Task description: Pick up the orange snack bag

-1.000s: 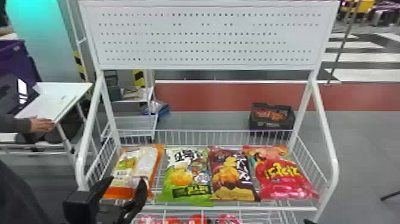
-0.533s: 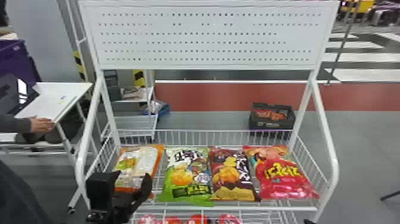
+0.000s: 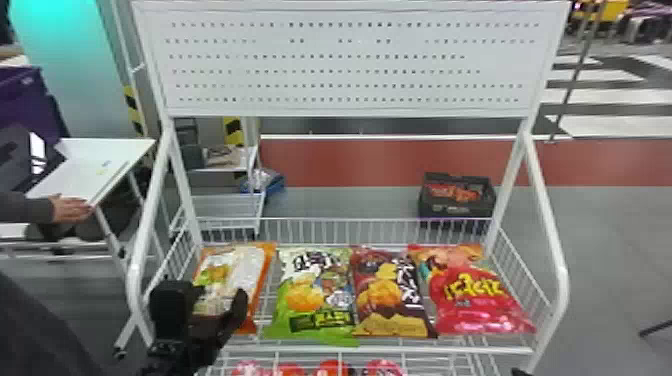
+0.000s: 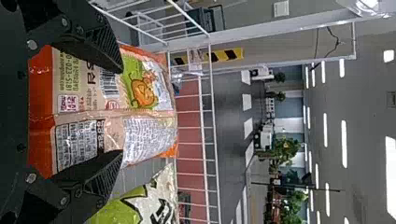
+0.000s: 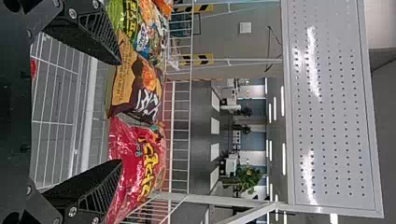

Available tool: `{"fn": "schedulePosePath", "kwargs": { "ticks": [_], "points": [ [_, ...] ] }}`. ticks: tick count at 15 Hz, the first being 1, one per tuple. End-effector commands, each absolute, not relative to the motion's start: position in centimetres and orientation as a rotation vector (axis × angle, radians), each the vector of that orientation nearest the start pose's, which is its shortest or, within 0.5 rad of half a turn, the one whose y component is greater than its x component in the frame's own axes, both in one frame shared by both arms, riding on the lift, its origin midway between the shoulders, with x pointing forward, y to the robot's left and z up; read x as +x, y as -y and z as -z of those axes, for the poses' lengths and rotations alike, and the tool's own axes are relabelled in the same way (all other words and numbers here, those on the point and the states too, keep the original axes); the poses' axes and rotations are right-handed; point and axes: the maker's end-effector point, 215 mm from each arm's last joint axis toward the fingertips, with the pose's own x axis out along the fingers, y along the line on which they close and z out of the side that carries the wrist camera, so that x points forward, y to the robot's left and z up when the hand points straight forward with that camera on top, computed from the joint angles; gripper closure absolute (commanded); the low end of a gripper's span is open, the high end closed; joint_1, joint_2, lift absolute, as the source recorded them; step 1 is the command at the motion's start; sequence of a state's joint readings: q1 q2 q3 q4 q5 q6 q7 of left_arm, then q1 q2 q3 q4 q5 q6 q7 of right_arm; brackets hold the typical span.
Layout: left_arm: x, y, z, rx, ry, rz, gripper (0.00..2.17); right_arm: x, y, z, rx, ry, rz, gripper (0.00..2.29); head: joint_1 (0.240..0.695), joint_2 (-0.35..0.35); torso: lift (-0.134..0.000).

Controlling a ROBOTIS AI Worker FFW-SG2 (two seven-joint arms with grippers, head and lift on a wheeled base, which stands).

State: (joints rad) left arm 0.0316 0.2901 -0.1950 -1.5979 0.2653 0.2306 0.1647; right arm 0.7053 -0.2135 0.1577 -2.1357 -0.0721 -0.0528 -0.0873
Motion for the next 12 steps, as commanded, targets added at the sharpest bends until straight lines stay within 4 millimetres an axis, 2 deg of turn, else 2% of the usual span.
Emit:
{"fn": "schedulePosePath", "kwargs": {
  "ticks": [1,2,4,7,9,12],
  "points": [
    [56.9,-24.9,43.3,0.065,-0.290,0.026,0.64,37.2,17.3,36.6,-0.006,-0.113,-0.158,0.14,0.499,0.000,0.000],
    [56.9,-25.0,43.3,0.064,-0.291,0.023,0.83,37.1,17.3,36.7,-0.006,-0.114,-0.158,0.14,0.499,0.000,0.000],
    [56.8,-25.1,43.4,0.065,-0.292,0.017,1.36,37.1,17.4,36.7,-0.007,-0.116,-0.156,0.14,0.499,0.000,0.000],
    [56.5,-24.9,43.7,0.058,-0.298,0.019,1.45,37.1,17.4,36.7,-0.010,-0.114,-0.157,0.14,0.499,0.000,0.000],
    [55.7,-25.2,44.4,0.058,-0.310,0.016,1.45,37.1,17.3,36.7,-0.009,-0.115,-0.159,0.14,0.499,0.000,0.000],
    [55.3,-25.2,44.4,0.057,-0.310,0.016,1.45,37.2,17.2,36.7,-0.008,-0.113,-0.161,0.14,0.499,0.000,0.000]
  ]
}}
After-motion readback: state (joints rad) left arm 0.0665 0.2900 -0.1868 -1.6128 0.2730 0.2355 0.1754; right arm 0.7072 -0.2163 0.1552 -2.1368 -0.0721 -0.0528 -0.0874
